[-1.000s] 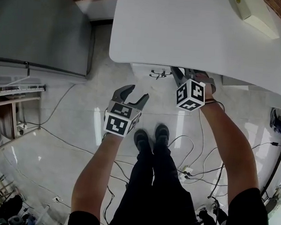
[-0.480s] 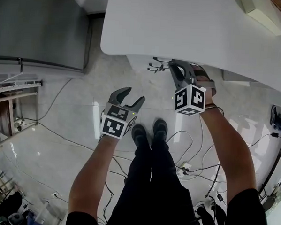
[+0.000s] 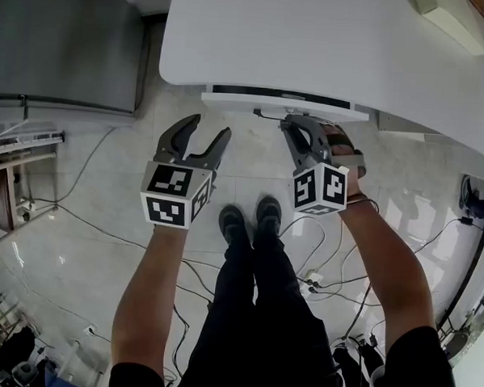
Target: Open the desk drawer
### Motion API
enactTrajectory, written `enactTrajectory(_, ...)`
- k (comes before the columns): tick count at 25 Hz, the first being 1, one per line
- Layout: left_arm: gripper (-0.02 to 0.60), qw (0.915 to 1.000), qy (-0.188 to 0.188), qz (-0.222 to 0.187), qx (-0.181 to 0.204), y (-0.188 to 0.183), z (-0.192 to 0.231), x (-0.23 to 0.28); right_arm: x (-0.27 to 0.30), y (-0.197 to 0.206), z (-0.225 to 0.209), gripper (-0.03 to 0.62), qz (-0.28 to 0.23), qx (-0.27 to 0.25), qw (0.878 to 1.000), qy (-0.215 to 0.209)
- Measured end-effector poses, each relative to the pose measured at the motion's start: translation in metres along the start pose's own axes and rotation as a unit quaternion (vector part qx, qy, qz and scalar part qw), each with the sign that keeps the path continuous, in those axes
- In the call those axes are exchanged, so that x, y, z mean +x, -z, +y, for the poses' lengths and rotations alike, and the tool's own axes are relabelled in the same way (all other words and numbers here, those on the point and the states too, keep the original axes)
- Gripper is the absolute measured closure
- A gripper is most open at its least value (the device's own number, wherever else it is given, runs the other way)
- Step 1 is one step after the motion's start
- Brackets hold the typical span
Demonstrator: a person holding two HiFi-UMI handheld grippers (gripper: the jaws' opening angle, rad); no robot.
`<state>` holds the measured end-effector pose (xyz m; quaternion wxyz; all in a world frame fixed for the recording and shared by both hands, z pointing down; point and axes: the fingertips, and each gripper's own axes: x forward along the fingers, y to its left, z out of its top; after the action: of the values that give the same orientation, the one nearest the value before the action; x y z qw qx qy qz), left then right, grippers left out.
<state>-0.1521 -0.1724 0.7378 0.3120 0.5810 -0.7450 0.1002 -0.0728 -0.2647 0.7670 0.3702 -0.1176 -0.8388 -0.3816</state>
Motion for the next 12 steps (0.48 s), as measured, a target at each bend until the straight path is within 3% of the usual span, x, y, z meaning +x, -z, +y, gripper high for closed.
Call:
enactTrajectory(5, 0.334, 0.9995, -0.001, -0.023, 0.021, -0.016, -0.004, -0.009, -0.012, -0.005, 0.013, 0.56, -0.002, -0.004, 1.0, -0.011)
enactTrajectory(12, 0.334, 0.999, -0.011, -0.042, 0.012, -0.021, -0.008, -0.015, -0.022, -0.008, 0.028, 0.562, -0.013, 0.008, 1.0, -0.024)
